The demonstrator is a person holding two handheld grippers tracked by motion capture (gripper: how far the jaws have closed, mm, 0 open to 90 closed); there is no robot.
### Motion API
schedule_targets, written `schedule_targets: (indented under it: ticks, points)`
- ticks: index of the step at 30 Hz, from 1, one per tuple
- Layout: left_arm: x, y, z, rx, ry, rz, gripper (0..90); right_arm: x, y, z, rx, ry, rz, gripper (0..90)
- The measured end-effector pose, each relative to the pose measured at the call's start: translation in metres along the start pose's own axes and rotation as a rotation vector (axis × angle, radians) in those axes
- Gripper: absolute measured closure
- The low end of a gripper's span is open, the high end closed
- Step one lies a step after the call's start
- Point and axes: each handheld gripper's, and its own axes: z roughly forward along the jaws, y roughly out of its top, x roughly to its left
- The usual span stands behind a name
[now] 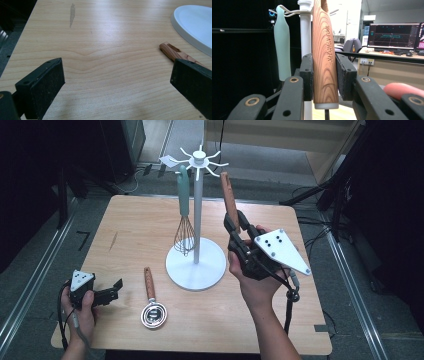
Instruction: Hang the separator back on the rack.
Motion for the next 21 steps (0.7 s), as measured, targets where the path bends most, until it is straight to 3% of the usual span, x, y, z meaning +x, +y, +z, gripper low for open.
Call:
schedule_targets:
  ticks: [21]
  points:
    - [0.0000,-0.0001,0.0001,-0.002,-0.002,-0.002,0.0,0.0051,-0.0008,0.0072,0.000,0.015,0.007,71.4]
